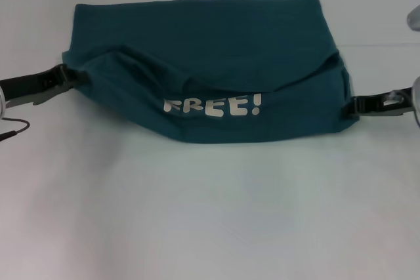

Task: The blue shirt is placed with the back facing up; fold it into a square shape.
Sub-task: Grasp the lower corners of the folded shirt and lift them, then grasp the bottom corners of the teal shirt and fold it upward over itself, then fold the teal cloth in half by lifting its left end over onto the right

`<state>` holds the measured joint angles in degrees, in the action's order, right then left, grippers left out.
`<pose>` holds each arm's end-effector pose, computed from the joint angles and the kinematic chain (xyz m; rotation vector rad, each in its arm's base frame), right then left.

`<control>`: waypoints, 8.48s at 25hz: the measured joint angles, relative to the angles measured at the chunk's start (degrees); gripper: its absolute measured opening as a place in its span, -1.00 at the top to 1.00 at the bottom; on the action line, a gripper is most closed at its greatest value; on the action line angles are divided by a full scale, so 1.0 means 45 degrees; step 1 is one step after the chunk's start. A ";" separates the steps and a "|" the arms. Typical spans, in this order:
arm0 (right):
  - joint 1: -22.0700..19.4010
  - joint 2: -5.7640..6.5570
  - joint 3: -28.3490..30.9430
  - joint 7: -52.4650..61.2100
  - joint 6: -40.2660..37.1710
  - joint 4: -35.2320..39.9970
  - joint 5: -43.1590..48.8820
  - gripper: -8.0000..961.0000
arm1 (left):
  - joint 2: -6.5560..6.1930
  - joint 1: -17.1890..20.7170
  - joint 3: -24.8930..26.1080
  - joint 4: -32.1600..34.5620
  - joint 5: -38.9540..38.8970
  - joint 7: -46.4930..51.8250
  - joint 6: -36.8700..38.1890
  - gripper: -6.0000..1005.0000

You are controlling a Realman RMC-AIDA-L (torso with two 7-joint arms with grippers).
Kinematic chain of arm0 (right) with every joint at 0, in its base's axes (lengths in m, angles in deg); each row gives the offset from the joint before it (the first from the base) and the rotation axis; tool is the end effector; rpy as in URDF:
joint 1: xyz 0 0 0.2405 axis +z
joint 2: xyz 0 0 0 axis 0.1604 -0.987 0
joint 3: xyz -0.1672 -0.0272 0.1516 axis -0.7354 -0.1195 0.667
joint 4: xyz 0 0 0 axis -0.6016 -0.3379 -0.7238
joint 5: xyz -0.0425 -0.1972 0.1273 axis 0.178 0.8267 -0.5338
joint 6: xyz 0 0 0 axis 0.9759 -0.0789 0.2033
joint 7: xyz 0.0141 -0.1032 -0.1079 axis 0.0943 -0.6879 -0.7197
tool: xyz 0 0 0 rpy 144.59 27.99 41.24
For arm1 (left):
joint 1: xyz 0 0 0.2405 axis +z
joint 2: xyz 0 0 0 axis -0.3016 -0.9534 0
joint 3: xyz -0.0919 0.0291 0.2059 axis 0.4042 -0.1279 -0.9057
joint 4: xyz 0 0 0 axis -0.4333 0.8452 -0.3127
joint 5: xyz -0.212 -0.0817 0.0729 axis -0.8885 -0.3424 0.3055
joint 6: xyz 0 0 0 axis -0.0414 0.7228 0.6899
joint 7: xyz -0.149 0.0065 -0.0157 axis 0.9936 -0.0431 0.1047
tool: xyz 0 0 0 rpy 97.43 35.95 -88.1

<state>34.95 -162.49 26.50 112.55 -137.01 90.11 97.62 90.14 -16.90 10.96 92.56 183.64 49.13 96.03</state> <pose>0.2682 0.4441 0.0263 -2.0780 1.4604 0.0837 -0.2914 0.4186 0.0661 -1.9101 -1.6090 -0.7184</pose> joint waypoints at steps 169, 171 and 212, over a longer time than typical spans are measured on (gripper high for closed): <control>-0.4058 0.0629 0.3130 -0.4282 -0.5096 0.0249 -0.9016 -0.75 | 0.0568 0.2760 0.2285 -0.1145 -0.1648 0.4482 0.0835 -0.56; -0.4075 0.0628 0.3132 -0.4276 -0.5096 0.0248 -0.9016 -0.75 | 0.0573 0.2762 0.2290 -0.1197 -0.1649 0.4598 0.0554 -0.56; -0.4154 0.0600 0.3488 -0.4179 -0.5185 0.0076 -0.9085 -0.74 | 0.0576 0.2241 0.2131 -0.2096 -0.1272 0.4919 -0.0597 -0.56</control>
<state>16.25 -159.79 42.19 93.75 -160.34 90.45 56.73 92.73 -6.81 20.55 83.13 177.92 71.26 93.34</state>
